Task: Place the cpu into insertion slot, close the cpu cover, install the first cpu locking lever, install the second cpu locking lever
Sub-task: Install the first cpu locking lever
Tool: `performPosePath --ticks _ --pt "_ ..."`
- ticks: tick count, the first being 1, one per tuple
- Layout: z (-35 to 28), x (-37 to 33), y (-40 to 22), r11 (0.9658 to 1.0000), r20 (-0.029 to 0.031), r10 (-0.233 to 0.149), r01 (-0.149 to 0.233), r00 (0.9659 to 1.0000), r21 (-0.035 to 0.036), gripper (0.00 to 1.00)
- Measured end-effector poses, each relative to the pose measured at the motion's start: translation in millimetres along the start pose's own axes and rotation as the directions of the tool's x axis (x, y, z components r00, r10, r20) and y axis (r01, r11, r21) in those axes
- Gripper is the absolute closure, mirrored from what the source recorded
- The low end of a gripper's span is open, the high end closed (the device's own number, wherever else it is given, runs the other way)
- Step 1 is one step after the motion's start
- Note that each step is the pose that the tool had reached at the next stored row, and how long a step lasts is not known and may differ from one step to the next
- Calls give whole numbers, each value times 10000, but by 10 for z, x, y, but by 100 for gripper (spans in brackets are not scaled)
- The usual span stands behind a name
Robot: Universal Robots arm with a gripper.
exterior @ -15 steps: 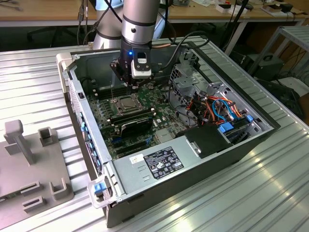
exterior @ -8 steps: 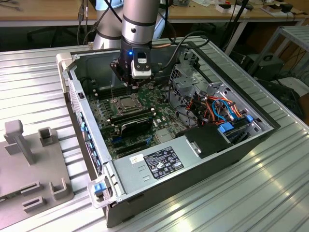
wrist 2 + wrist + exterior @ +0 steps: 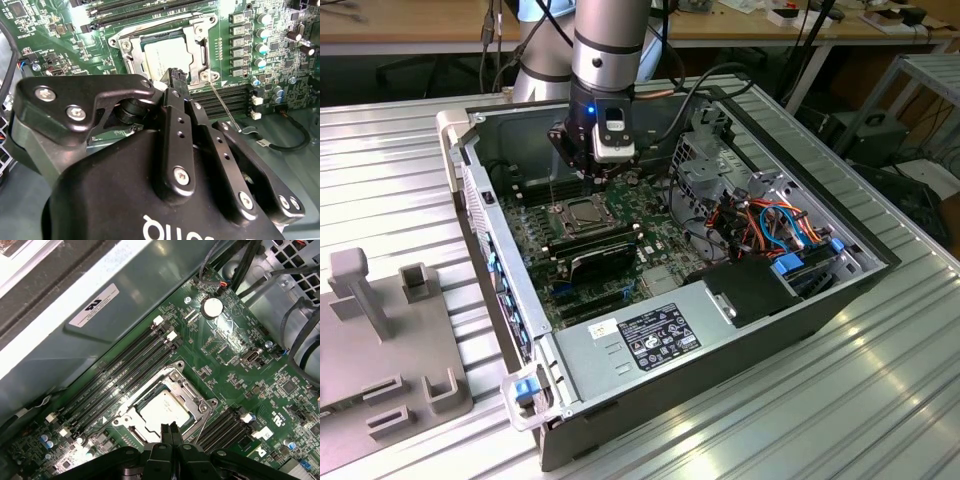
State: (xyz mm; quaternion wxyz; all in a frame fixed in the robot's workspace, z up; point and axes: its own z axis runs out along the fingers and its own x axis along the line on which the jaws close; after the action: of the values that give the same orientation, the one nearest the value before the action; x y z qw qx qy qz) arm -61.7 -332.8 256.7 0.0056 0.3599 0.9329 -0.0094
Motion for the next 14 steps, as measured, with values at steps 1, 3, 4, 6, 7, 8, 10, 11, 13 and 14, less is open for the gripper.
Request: performPosePath --ticks 1,3,4,6,7,8,10,11,13,14 --pt "0 0 0 10000 0 -17 17 10000 0 89" --pt "0 0 0 10000 1 -90 90 10000 -2 89" --pt "0 0 0 9999 2 -109 109 9999 -2 89" --pt "0 0 0 9999 2 -152 152 9999 -2 89" --pt "0 0 0 9999 2 -154 154 9999 -3 89" --pt "0 0 0 9999 3 -155 155 9999 -3 89" --pt "0 0 0 9999 2 -157 157 9999 -2 89" --pt "0 0 0 9999 2 -157 157 9999 -2 89" --pt "0 0 0 9999 2 -158 158 9999 -3 89" --pt "0 0 0 9999 3 -159 159 9999 -2 89"
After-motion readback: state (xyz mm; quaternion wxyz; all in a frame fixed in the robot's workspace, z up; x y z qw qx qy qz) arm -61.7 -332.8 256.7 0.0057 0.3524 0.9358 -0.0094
